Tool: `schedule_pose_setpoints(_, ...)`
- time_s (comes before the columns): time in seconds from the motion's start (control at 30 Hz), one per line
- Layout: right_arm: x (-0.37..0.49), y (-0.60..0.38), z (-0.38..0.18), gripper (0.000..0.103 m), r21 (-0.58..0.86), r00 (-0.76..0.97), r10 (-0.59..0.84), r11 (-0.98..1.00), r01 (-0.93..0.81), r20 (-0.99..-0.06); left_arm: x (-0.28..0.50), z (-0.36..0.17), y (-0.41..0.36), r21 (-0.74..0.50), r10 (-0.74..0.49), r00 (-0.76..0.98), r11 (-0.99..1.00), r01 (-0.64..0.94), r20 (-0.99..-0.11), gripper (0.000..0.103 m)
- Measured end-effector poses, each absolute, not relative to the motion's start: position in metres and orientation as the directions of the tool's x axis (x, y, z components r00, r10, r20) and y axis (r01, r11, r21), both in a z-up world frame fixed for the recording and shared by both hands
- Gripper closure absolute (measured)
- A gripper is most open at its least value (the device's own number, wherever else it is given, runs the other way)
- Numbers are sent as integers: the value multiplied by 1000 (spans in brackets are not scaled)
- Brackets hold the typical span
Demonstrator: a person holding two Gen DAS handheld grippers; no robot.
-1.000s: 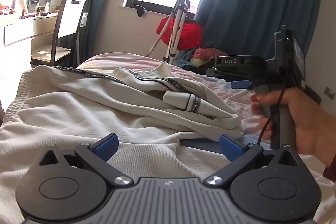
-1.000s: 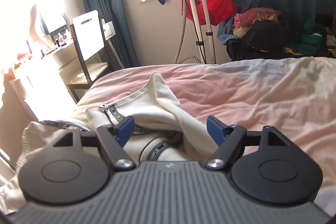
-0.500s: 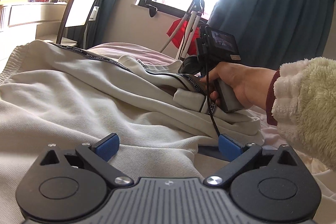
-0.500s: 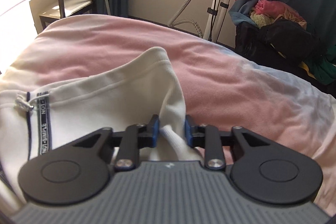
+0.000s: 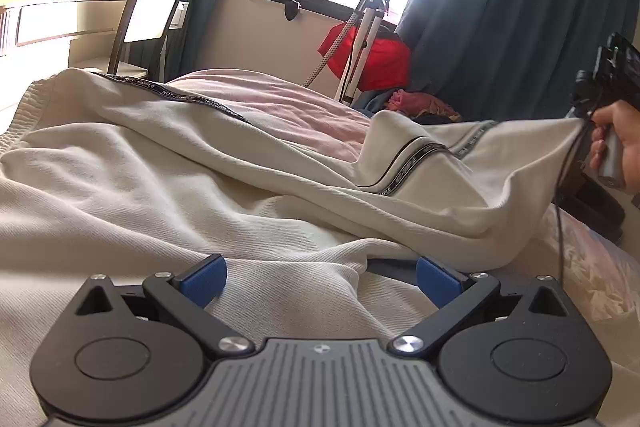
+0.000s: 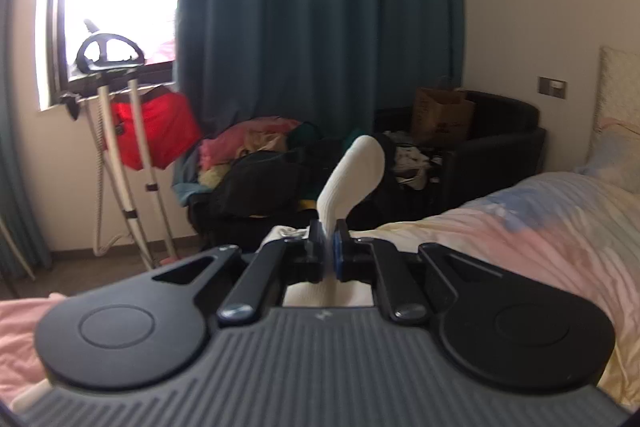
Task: Fold clothes
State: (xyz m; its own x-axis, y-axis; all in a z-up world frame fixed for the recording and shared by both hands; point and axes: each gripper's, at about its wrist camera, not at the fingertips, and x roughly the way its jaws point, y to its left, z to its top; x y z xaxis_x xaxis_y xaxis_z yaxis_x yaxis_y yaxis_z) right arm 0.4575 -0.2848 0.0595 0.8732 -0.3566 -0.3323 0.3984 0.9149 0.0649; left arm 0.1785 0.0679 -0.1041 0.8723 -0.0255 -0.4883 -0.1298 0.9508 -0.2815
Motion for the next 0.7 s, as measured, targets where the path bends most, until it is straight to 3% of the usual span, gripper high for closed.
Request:
schedule_pose_setpoints(0.13,418,-394,44,95,206,800,-435,811,548,-414,173,-98,63,-266,-19,874,956,-127,-485,1)
schedule_pose_setpoints(0.23,392,-440,5,95,239,752,-429,766,597,-501,173,-93,58,-251,-11,879,960,-124,-477,1)
schedule_pose_setpoints(0.4,343,-476,-75,95,323,731,-381,713,622,-566,175,-93,54,-220,15,877,966,-138,-481,1)
schedule_pose_setpoints(0.5,311,-490,-112,95,400,741,-336,675,620,-581,176,-95,54,-216,21,871,966,-145,-490,1)
schedule_pose_setpoints(0.7,280,-501,-147,95,512,803,-280,650,562,-527,172,-94,32,-121,42,875,986,-114,-483,1)
